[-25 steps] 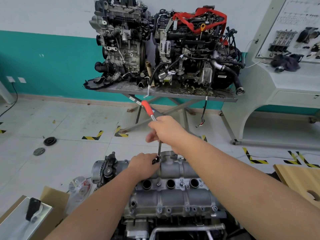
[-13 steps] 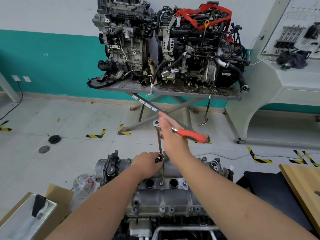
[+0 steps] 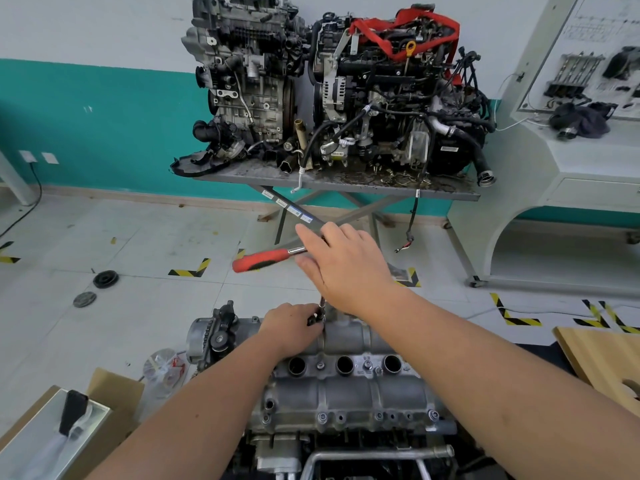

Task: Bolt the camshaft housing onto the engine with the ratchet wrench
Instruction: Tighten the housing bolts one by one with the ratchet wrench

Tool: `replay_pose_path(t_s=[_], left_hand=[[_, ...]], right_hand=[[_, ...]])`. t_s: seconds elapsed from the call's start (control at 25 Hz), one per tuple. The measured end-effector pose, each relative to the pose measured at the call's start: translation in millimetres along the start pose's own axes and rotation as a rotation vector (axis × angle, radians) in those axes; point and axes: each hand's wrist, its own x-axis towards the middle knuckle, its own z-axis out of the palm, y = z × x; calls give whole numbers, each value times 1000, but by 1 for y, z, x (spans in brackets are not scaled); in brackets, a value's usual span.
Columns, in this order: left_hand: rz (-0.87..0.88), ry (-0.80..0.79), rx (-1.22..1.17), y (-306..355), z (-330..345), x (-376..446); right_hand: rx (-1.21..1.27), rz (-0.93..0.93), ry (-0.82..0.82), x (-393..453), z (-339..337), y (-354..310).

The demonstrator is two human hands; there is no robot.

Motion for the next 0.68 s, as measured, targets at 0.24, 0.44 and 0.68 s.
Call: replay_pose_path(t_s=[0.24, 0.44, 0.68], left_hand=[[16, 11, -22, -2, 2, -1], [23, 17, -24, -2, 3, 0], [37, 14, -27, -3, 2, 1]], right_hand=[[267, 229, -178, 16, -14, -4], [1047, 637, -418, 22, -29, -3], [1880, 950, -425, 11, -17, 5]])
